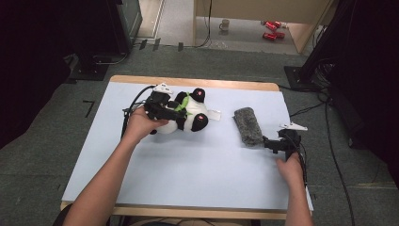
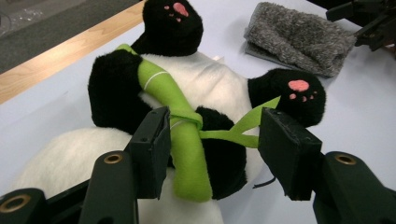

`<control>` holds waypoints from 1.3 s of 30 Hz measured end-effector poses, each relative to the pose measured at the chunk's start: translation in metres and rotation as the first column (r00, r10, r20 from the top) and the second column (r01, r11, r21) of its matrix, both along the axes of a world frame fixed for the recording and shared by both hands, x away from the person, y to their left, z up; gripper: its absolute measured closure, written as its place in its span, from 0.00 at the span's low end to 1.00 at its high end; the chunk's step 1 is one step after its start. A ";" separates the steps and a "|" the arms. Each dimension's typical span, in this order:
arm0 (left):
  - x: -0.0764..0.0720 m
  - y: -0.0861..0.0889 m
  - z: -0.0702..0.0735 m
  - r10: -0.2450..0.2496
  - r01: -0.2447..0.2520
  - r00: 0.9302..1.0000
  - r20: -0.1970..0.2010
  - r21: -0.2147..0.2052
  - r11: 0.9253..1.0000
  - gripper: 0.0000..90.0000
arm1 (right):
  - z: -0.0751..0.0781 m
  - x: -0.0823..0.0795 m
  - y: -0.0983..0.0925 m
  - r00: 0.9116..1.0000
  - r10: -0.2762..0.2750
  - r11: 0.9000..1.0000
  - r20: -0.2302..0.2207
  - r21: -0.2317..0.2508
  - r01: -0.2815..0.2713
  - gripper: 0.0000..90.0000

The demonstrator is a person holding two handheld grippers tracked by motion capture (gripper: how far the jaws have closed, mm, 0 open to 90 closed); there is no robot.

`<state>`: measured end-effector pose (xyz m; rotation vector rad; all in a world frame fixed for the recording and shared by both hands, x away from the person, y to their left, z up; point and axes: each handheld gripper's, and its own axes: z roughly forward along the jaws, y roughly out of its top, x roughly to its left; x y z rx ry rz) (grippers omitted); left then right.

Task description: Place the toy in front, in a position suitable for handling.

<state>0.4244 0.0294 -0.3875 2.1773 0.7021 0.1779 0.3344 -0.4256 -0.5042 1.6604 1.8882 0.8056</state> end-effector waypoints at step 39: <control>-0.005 0.003 -0.009 0.072 -0.077 0.993 -0.095 -0.050 0.996 0.78 | 0.000 0.000 0.000 1.000 -0.001 1.000 -0.003 0.004 0.001 0.05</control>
